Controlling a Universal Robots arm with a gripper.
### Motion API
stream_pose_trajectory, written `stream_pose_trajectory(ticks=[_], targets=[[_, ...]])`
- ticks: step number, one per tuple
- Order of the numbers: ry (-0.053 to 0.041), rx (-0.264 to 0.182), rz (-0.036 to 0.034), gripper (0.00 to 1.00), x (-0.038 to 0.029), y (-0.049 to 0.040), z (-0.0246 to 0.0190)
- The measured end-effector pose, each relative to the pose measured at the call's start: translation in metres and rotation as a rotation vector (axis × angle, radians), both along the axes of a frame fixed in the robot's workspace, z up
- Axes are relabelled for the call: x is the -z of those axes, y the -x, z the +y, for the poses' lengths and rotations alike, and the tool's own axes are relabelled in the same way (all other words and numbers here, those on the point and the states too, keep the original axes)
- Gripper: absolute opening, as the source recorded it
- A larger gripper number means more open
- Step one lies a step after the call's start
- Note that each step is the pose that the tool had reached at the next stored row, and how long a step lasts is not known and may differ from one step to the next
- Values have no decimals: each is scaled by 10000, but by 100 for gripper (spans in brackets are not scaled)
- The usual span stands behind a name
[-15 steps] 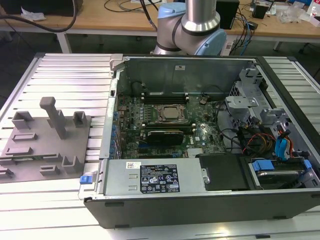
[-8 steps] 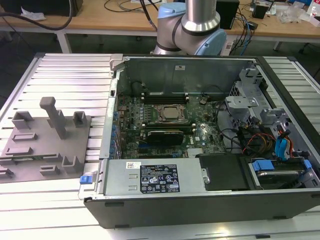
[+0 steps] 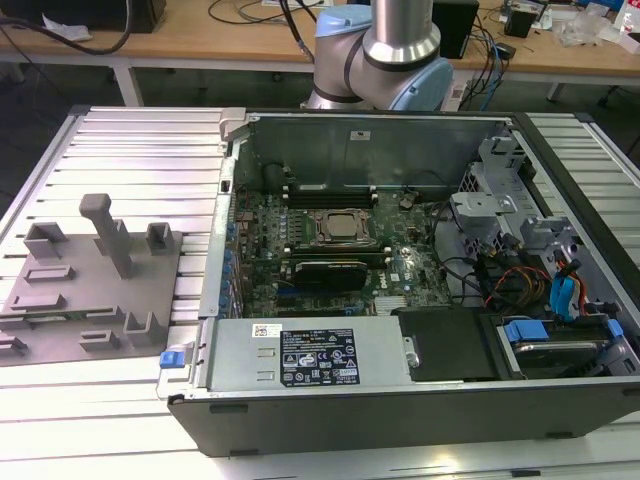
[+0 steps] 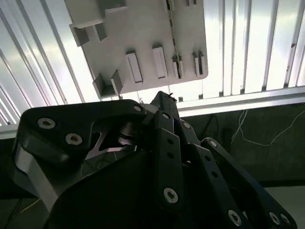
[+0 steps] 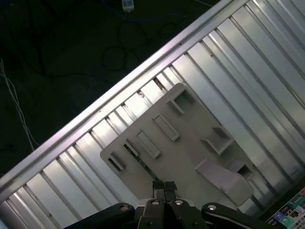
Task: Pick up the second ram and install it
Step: 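Pick up the second ram and move it above second insertion slot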
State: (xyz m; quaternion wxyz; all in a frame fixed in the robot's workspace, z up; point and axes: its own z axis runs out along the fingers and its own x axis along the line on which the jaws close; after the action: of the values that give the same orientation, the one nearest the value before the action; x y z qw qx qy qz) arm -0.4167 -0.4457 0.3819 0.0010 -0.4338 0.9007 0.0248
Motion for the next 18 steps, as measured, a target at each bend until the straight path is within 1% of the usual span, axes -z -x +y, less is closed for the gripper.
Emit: stream_pose_trajectory(ticks=[1, 3, 9, 11, 13, 15, 18], targets=[[-1, -216, 0, 11, 0, 0, 0], [0, -428, 0, 11, 0, 0, 0], [0, -1619, 0, 11, 0, 0, 0], [0, -1932, 0, 11, 0, 0, 0], [0, -2116, 0, 11, 0, 0, 0], [-1, -2569, 0, 11, 0, 0, 0], [-1, -2948, 0, 11, 0, 0, 0]])
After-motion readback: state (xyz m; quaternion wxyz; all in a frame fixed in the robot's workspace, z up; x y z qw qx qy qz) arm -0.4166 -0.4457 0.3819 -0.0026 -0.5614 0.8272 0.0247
